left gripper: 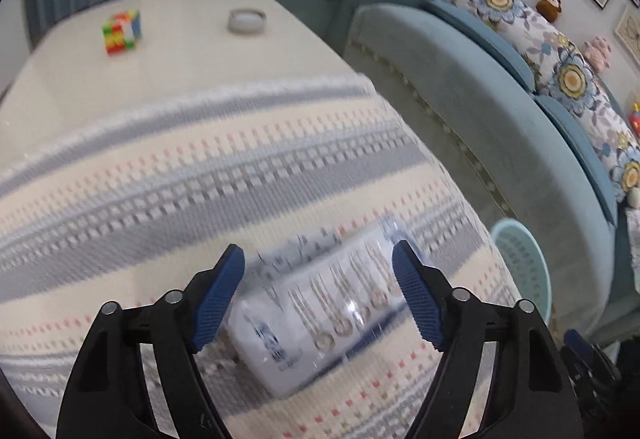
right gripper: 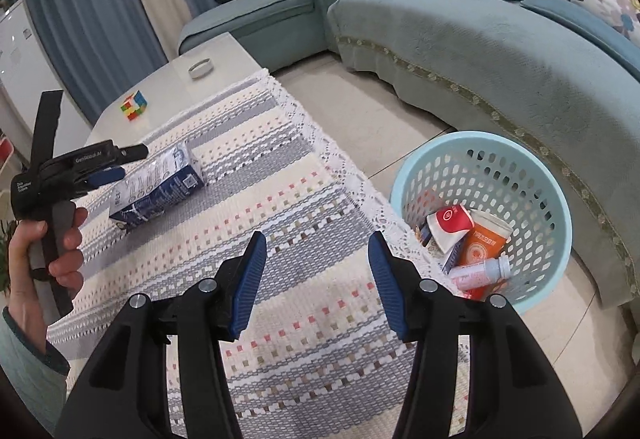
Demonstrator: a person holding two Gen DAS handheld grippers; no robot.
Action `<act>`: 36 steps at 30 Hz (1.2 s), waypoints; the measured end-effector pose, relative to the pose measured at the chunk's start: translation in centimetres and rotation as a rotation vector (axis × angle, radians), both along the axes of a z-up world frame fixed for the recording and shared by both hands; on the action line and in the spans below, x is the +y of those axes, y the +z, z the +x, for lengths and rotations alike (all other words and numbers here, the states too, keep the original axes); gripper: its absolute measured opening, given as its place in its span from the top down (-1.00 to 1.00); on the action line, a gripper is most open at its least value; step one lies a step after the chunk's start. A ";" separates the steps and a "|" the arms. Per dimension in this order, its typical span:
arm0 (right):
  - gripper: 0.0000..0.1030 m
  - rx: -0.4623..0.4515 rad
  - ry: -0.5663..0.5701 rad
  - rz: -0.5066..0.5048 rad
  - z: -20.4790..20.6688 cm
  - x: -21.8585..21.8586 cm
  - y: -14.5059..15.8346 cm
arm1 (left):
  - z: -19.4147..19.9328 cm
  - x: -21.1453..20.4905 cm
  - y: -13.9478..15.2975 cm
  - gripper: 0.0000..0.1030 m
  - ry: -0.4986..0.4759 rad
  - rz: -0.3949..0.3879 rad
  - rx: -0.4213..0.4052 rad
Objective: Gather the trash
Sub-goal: 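Grasp the white milk carton with the left tool while the right tool grasps the patterned napkin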
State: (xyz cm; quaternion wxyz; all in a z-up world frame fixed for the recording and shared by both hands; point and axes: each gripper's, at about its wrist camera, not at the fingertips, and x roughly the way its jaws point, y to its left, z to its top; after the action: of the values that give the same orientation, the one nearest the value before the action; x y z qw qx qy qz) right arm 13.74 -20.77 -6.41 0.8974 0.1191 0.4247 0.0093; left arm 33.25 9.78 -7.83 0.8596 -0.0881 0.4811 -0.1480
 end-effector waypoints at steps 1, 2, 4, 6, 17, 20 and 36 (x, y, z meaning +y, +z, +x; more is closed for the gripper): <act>0.04 -0.001 0.000 -0.003 0.0 0.1 0.0 | -0.5 -0.2 0.0 -0.42 -0.017 -0.004 0.015; 0.04 -0.002 -0.002 -0.005 0.0 0.2 0.0 | -0.9 -0.5 -0.2 -0.42 -0.031 -0.007 0.025; 0.04 -0.001 -0.010 -0.002 0.0 0.0 0.0 | -2.2 -0.7 -0.7 -0.44 -0.072 -0.022 0.044; 0.04 0.005 -0.018 0.004 0.0 -0.2 -0.2 | -3.5 -1.8 -0.8 -0.45 -0.115 -0.011 0.054; 0.04 0.019 -0.039 0.040 0.0 -1.7 -0.9 | -5.1 -7.0 -3.2 -0.53 -0.144 0.232 0.041; 0.04 0.022 -0.038 0.044 0.1 -1.9 -1.1 | -4.9 -7.1 -4.0 -0.37 -0.113 0.281 0.032; 0.04 -0.012 0.307 -0.022 4.0 5.8 -0.9 | -11.1 0.6 -1.2 -0.08 0.151 0.163 -0.073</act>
State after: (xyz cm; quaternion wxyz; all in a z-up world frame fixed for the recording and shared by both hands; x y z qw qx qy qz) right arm 17.78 -14.94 -7.34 0.8892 0.0426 0.4327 0.1425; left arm 22.14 10.35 -8.99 0.8896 -0.0484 0.4518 -0.0463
